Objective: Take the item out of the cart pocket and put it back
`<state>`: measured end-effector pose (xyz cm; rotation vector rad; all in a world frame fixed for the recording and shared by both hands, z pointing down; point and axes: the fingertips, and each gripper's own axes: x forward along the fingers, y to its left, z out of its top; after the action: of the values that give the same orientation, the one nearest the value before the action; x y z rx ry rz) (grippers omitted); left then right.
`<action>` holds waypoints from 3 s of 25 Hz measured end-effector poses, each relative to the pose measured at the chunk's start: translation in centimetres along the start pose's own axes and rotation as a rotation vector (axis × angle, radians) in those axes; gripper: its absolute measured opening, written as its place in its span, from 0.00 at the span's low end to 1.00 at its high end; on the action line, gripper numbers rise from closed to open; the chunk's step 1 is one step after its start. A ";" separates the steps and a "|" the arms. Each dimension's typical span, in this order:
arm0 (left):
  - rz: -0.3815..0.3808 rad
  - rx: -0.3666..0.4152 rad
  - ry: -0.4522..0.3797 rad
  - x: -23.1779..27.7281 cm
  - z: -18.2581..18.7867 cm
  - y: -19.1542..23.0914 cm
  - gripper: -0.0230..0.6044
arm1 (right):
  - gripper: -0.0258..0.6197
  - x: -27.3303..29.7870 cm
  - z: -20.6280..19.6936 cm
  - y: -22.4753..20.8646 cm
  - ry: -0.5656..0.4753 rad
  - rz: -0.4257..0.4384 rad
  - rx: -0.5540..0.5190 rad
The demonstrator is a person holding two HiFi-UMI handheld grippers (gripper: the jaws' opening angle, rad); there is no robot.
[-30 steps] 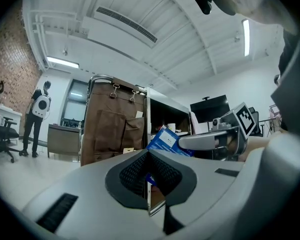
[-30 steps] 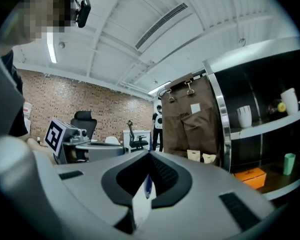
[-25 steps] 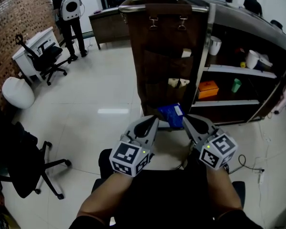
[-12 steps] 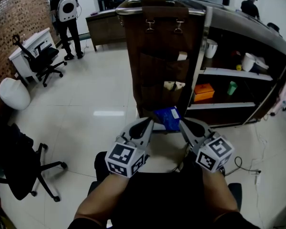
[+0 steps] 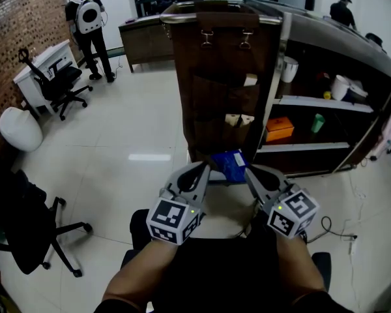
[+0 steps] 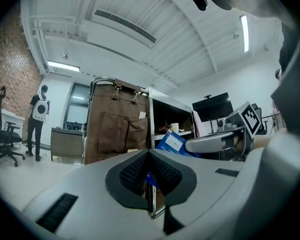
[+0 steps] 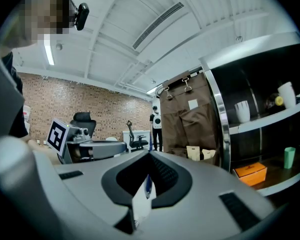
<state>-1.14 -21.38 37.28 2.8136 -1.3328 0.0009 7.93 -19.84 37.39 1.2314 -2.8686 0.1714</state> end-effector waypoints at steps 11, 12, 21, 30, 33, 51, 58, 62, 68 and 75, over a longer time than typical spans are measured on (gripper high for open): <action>0.007 0.000 -0.003 -0.2 0.1 0.3 0.04 | 0.07 0.0 -0.2 0.0 0.005 -0.001 0.002; 0.008 -0.001 -0.003 -0.2 0.1 0.4 0.04 | 0.07 0.0 -0.2 0.1 0.006 -0.001 0.002; 0.016 0.001 -0.008 -0.4 0.5 0.6 0.04 | 0.06 -0.1 1.3 0.3 -0.013 0.003 -0.023; 0.036 -0.012 -0.017 -0.5 1.3 1.6 0.04 | 0.06 1.3 7.9 0.0 -0.078 0.014 -0.149; 0.044 -0.012 -0.034 -0.3 2.2 1.9 0.04 | 0.06 2.2 10.3 -0.1 -0.089 0.022 -0.198; 0.067 -0.009 -0.072 1.8 5.1 4.3 0.04 | 0.06 8.6 22.0 -2.3 -0.166 0.020 -0.376; 0.059 -0.010 -0.048 2.1 4.2 4.5 0.04 | 0.06 12.4 22.9 -4.0 -0.115 0.002 -0.433; 0.060 -0.016 -0.054 2.2 4.3 4.8 0.04 | 0.07 13.9 22.5 -5.2 -0.073 -0.018 -0.455; 0.060 -0.023 -0.056 2.4 4.3 5.1 0.04 | 0.06 15.7 21.2 -7.0 -0.019 -0.032 -0.413; 0.055 -0.026 -0.052 2.3 4.2 5.0 0.04 | 0.06 17.4 18.4 -8.5 0.058 -0.050 -0.393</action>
<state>-3.55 -26.45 33.25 2.7736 -1.4094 -0.0885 2.64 -40.13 20.95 1.1901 -2.6415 -0.3353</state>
